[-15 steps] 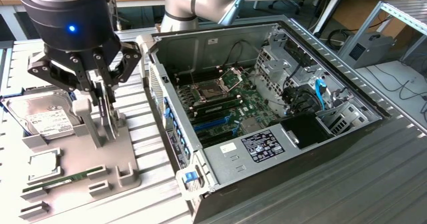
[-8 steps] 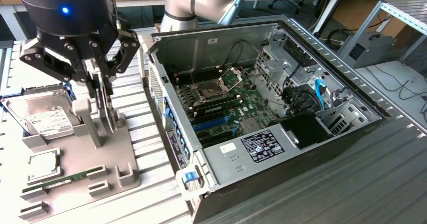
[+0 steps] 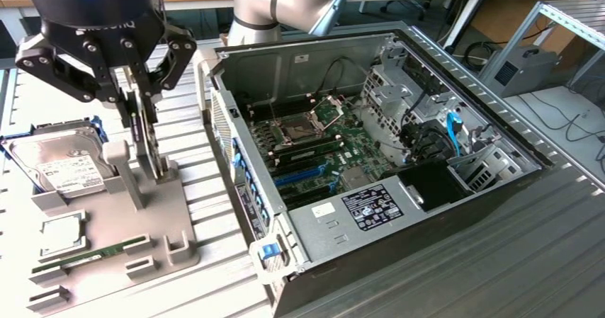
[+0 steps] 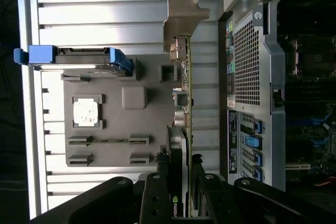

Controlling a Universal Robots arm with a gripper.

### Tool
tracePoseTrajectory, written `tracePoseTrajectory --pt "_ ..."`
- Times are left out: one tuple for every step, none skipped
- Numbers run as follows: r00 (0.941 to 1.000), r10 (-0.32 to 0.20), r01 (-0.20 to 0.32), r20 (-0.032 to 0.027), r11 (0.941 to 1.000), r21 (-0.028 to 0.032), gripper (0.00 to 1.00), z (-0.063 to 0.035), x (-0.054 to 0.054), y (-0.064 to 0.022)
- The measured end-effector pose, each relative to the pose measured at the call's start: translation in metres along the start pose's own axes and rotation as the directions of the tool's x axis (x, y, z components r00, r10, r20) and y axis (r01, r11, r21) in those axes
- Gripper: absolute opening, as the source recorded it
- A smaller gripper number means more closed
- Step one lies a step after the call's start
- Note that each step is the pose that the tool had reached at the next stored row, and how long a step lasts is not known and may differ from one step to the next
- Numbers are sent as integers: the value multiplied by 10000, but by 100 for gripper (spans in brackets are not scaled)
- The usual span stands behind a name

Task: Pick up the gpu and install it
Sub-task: 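Pick up the gpu and move the gpu toward the slot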

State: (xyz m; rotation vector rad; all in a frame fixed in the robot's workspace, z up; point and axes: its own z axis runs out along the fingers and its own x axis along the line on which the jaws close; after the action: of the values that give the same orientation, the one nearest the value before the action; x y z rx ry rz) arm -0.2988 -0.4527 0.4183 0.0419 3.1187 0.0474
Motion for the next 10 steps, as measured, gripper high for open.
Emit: tracePoseTrajectory --pt "10000 0 0 0 10000 2 27 -17 0 1" --pt "10000 0 0 0 10000 5 27 -34 -1 3" --pt "10000 0 0 1 10000 6 27 -51 -1 5" --pt "10000 0 0 2 10000 6 27 -56 -1 6" --pt "10000 0 0 2 10000 6 27 -56 -1 6" --pt "10000 0 0 2 10000 6 27 -57 -1 6" --pt "10000 -1 1 1 10000 7 27 -58 -1 7" --pt "10000 0 0 0 10000 8 27 -58 -1 7" --pt "10000 -1 1 0 10000 8 27 -58 -1 7" --pt "10000 -1 1 0 10000 8 27 -58 -1 7"
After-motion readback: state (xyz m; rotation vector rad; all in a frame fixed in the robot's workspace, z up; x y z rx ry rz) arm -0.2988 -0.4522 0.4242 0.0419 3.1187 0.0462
